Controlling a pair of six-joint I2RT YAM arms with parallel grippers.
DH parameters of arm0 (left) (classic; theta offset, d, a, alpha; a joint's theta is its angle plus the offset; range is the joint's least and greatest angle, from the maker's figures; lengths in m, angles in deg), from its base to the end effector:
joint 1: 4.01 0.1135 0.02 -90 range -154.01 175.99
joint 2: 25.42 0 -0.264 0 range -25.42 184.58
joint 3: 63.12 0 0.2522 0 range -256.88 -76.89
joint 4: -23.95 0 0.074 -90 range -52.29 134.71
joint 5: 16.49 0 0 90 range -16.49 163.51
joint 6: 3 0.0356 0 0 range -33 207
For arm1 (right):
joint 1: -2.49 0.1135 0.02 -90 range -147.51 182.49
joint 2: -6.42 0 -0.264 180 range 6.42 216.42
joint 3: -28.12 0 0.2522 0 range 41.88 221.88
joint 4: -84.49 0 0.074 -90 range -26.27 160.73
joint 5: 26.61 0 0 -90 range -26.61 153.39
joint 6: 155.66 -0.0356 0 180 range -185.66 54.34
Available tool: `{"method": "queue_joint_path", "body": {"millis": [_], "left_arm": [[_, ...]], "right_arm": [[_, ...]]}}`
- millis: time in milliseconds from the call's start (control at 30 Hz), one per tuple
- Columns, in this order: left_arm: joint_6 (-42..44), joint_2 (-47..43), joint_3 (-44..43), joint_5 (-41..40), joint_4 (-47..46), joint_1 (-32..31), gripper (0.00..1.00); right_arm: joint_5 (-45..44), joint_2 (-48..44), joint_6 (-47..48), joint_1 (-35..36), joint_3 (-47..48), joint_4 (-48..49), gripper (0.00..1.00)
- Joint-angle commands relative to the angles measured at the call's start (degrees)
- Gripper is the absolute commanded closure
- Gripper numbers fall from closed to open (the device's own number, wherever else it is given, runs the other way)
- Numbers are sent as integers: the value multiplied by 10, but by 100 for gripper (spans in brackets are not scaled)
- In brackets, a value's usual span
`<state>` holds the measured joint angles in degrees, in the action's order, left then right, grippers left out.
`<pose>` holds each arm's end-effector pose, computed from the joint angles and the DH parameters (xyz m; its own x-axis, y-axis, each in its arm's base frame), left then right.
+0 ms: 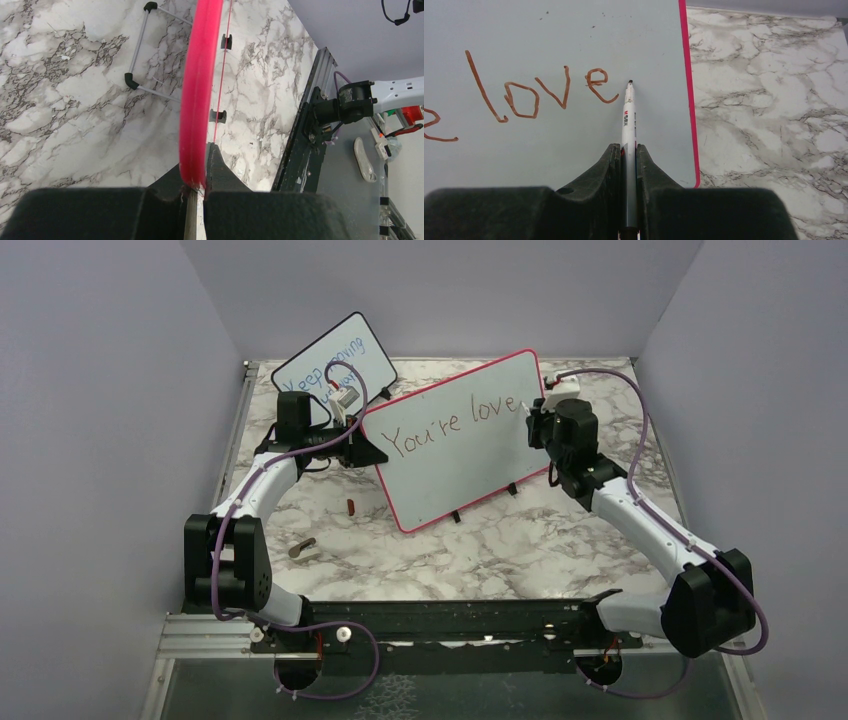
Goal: Write a sentence on the whiteboard
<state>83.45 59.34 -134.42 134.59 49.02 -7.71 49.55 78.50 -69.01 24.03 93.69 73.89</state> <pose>0.3099 -0.0513 0.2609 -0.6647 0.0130 -0.7470 0.6746 0.4400 -0.5926 0.2758 0.0997 0.3042 -0.2816 -0.0502 -0.9582 -0.1276 0.9917 -0.0144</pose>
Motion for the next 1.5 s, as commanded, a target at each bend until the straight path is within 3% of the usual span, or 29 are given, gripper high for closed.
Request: {"method": "queue_joint_path", "body": {"millis": [0, 633, 1467], "left_arm": [[21, 4, 1, -44, 50, 4, 100], [20, 5, 1, -47, 50, 4, 100], [19, 4, 1, -49, 50, 5, 100]], "right_arm": [[9, 9, 8, -6, 28, 29, 99], [56, 6, 3, -6, 31, 5, 99], [50, -10, -10, -6, 5, -51, 99]]}}
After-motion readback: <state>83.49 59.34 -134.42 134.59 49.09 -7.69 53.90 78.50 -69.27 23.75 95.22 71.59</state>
